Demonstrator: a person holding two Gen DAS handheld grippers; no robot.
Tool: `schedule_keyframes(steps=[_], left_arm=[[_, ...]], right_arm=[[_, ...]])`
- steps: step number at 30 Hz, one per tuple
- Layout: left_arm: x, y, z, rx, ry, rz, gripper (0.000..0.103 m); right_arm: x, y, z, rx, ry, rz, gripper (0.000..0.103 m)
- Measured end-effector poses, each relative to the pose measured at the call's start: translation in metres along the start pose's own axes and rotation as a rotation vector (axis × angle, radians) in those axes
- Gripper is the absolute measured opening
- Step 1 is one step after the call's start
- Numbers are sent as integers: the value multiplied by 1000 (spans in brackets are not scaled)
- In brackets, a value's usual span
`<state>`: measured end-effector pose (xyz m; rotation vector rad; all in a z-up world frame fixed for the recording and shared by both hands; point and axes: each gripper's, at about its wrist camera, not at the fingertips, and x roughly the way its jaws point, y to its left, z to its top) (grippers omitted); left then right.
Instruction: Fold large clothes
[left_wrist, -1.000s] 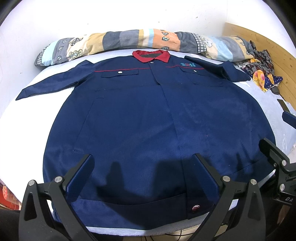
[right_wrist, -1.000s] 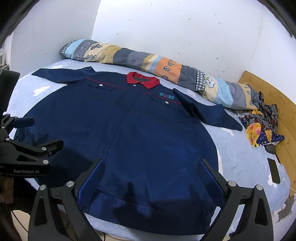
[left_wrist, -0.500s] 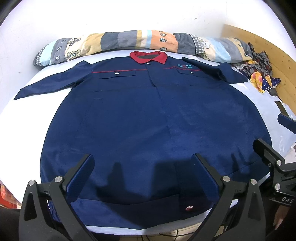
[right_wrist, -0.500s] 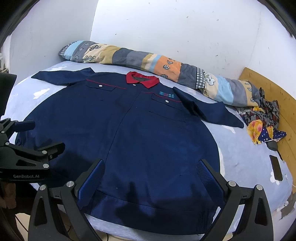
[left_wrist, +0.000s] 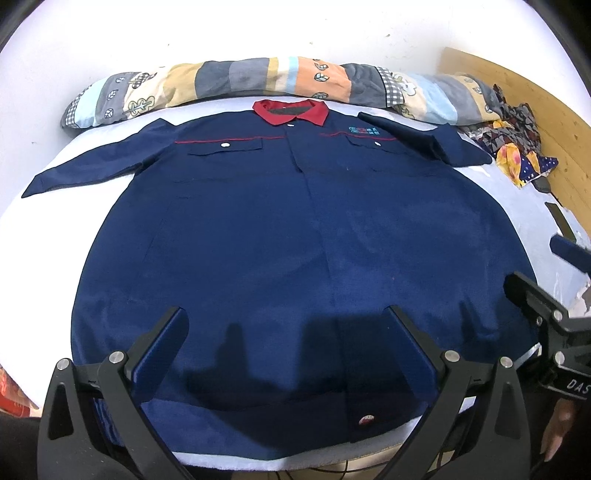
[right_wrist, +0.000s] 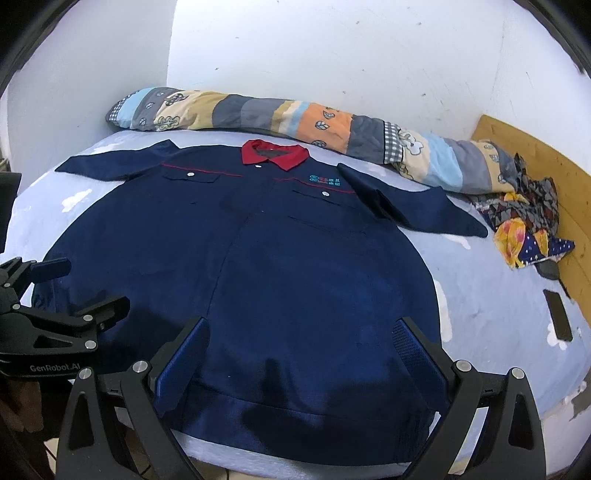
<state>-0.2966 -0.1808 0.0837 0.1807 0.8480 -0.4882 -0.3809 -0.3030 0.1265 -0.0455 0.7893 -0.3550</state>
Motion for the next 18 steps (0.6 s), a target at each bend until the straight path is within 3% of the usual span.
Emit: schedule_keyframes(steps=[5, 9, 12, 15, 18], left_arm=[[5, 1, 38, 15, -48, -10, 103], [24, 1, 89, 95, -118, 17, 103], [48, 9, 113, 80, -125, 37, 103], [59, 20, 126, 3, -97, 1, 103], [57, 19, 133, 25, -112, -22, 103]], right_arm=[[3, -17, 3, 77, 29, 39, 100], [4, -60, 16, 220, 46, 123, 99], [8, -117, 30, 388, 45, 165, 99], [27, -192, 43, 602, 66, 220, 101], [62, -267, 51, 812, 99, 249, 100]])
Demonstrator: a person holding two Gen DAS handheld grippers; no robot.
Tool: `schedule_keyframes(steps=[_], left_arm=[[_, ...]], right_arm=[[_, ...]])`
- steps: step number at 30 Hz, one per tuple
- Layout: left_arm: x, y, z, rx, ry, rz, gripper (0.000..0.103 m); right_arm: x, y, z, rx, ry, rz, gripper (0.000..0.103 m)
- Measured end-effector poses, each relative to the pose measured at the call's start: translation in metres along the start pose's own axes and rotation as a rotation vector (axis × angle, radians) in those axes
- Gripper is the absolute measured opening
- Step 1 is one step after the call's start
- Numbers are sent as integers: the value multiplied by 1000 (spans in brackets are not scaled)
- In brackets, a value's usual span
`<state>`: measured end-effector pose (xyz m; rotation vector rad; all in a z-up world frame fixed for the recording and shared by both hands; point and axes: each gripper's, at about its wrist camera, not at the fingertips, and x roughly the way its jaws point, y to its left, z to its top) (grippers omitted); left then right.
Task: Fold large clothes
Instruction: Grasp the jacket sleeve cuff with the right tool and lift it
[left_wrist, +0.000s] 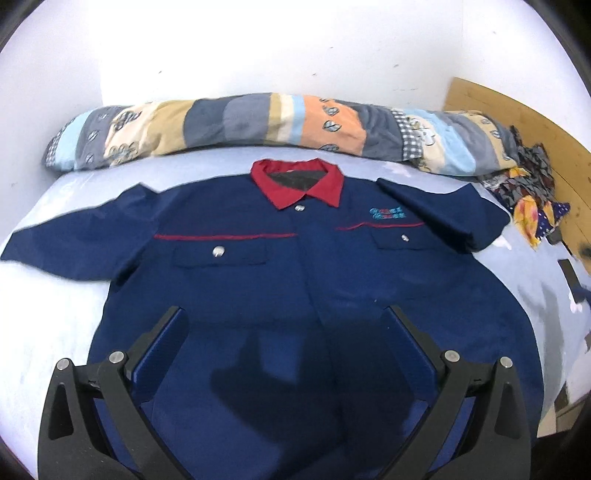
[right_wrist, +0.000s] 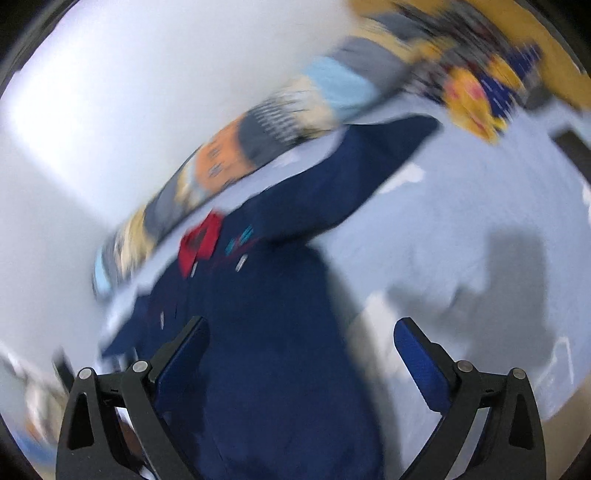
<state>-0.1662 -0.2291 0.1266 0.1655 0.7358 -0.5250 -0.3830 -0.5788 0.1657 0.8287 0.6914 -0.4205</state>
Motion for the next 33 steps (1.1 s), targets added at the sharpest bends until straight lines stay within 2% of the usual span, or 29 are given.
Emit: schedule_keyframes(steps=[3, 6, 8, 9, 12, 14, 16, 17, 22, 27, 30, 31, 32, 33], left_arm=[[0, -7, 1, 60, -20, 10, 103], [9, -10, 2, 85, 10, 6, 103], [16, -9, 1, 85, 37, -7, 103], [20, -8, 0, 78, 55, -10, 103], [27, -6, -3, 65, 82, -17, 103], [28, -5, -4, 65, 85, -12, 103], [29, -4, -3, 61, 82, -13, 103], [29, -4, -3, 57, 79, -17, 103], [33, -5, -5, 74, 76, -16, 103], [40, -6, -6, 76, 94, -14, 103], [45, -7, -7, 73, 107, -18, 103], [46, -9, -8, 78, 112, -19, 103], [47, -10, -8, 83, 115, -16, 103], [47, -11, -9, 90, 115, -10, 103]], right_arm=[[24, -51, 67, 142, 1, -29, 100], [56, -91, 121, 242, 20, -28, 97], [76, -109, 149, 282, 10, -24, 84], [86, -117, 160, 310, -1, -31, 72], [119, -137, 191, 348, -3, -41, 61], [136, -145, 205, 347, -12, -68, 51], [150, -157, 220, 349, -30, -70, 35], [157, -163, 223, 349, -30, -94, 32], [175, -192, 243, 402, -58, -143, 35], [203, -206, 256, 425, -48, -90, 38], [218, -202, 259, 416, -82, -77, 38], [219, -201, 259, 412, -100, -73, 20], [221, -197, 260, 394, -115, -99, 6], [219, -195, 262, 385, -121, -115, 5]])
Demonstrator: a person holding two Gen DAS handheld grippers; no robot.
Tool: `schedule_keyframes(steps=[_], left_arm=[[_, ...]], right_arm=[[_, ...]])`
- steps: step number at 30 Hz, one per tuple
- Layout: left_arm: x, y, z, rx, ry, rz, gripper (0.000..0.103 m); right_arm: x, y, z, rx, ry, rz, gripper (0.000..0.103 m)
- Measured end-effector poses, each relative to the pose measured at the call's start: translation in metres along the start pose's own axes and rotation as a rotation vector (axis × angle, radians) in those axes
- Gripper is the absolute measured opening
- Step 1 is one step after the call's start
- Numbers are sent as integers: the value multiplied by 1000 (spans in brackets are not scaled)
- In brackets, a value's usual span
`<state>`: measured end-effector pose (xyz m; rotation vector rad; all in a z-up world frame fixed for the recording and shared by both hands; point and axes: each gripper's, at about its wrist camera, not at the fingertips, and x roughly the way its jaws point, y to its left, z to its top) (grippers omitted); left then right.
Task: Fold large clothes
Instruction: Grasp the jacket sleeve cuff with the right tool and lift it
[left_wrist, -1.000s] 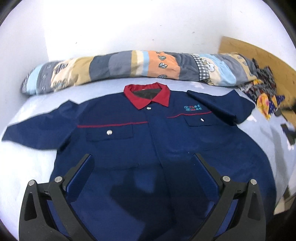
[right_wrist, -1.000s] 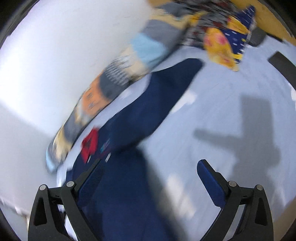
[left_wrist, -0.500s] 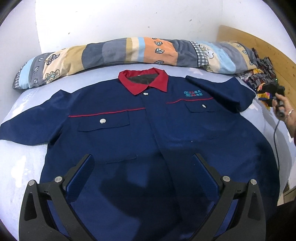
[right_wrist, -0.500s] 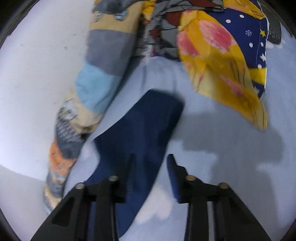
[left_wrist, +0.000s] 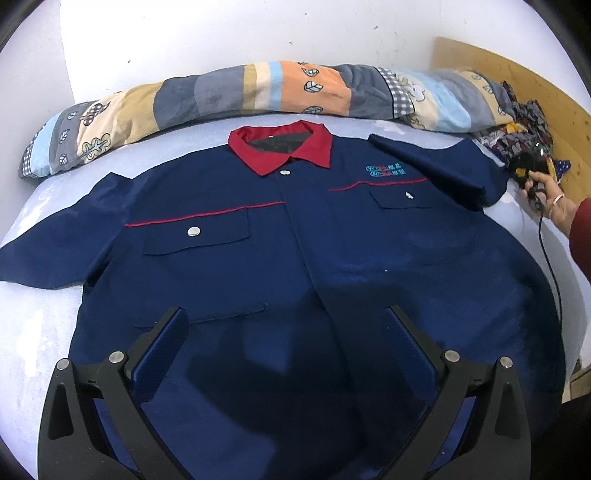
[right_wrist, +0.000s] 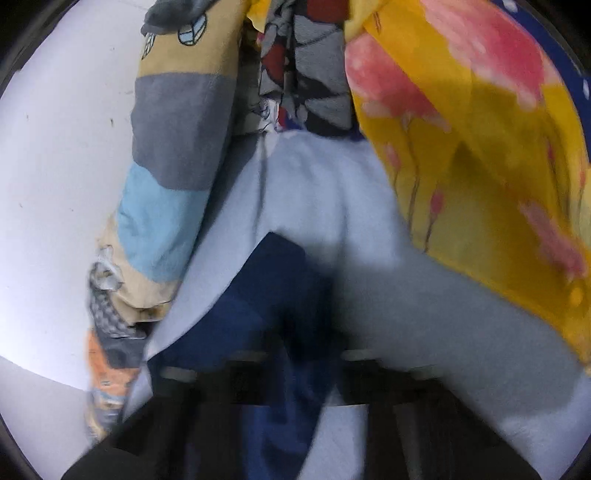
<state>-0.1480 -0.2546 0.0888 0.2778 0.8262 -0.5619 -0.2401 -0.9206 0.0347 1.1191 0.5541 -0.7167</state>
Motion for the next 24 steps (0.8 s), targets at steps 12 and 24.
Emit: schedule_keyframes(steps=[12, 24], left_arm=[[-19, 2, 1, -11, -45, -7, 103], [-37, 26, 3, -65, -81, 7, 103]], right_arm=[[-161, 29, 55, -8, -395, -83, 4], [-227, 186, 6, -287, -363, 75, 4]])
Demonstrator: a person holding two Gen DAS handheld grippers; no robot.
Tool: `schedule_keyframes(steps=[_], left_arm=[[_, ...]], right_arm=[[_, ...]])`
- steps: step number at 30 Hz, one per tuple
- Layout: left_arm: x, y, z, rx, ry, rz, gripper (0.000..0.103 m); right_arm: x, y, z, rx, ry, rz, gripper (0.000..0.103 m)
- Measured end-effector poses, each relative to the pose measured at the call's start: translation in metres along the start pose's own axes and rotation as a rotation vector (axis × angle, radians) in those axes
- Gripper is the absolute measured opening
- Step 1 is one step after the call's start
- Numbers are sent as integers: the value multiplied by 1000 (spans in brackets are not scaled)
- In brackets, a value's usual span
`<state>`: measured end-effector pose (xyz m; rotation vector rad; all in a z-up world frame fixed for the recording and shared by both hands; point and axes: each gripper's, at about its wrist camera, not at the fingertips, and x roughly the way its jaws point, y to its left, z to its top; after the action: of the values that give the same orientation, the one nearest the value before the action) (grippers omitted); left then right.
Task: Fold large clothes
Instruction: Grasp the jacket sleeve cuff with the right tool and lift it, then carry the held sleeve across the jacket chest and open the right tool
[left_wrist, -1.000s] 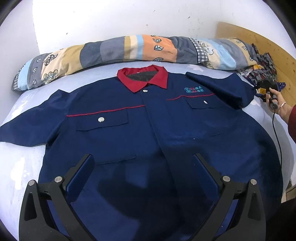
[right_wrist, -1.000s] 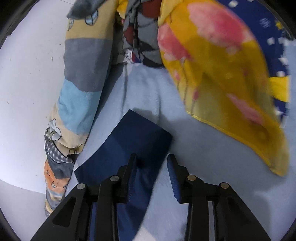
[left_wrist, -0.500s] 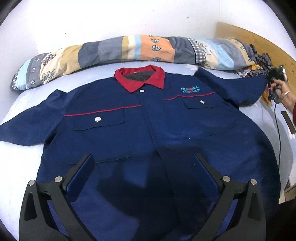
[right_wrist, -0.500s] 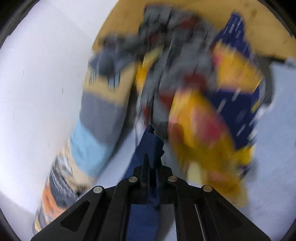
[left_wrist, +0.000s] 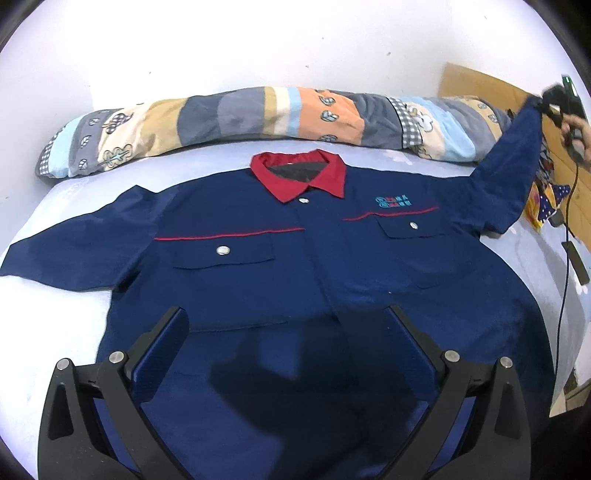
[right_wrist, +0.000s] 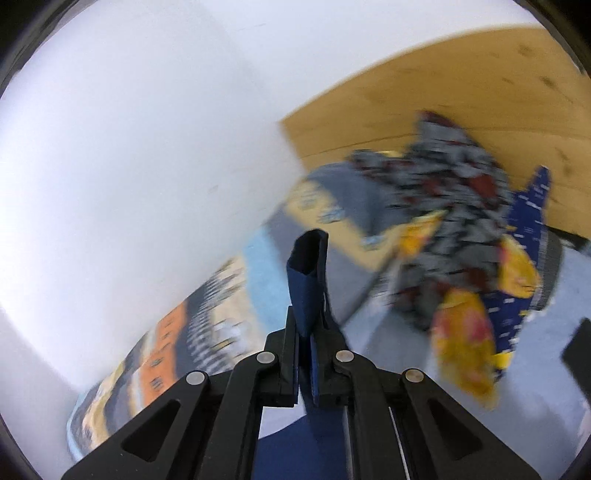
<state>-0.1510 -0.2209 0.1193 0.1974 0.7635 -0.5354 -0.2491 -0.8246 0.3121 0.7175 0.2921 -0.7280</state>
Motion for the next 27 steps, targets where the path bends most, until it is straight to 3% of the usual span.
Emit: schedule_keyframes(steps=[6, 10, 13, 16, 19, 23, 26, 27], left_arm=[[-17, 30, -4, -57, -19, -4, 103], [-32, 52, -10, -103, -37, -14, 103], [-42, 69, -15, -123, -50, -11, 103], [-50, 88, -18, -150, -64, 7, 103], [-55, 108, -23, -201, -65, -1, 103], [-60, 125, -25, -233, -71, -1, 103], [-60, 131, -25, -250, -75, 4, 103], [-60, 133, -25, -260, -73, -8, 103]], right_arm=[[-32, 137, -34, -149, 42, 151, 4], [-50, 227, -83, -238, 94, 271, 5], [-56, 289, -143, -301, 169, 362, 5], [-52, 340, -223, -368, 273, 429, 5], [-32, 373, -326, -462, 403, 438, 5], [6, 383, -487, -651, 561, 336, 5], [28, 368, -558, -705, 641, 266, 6], [33, 362, -569, -702, 661, 257, 12]])
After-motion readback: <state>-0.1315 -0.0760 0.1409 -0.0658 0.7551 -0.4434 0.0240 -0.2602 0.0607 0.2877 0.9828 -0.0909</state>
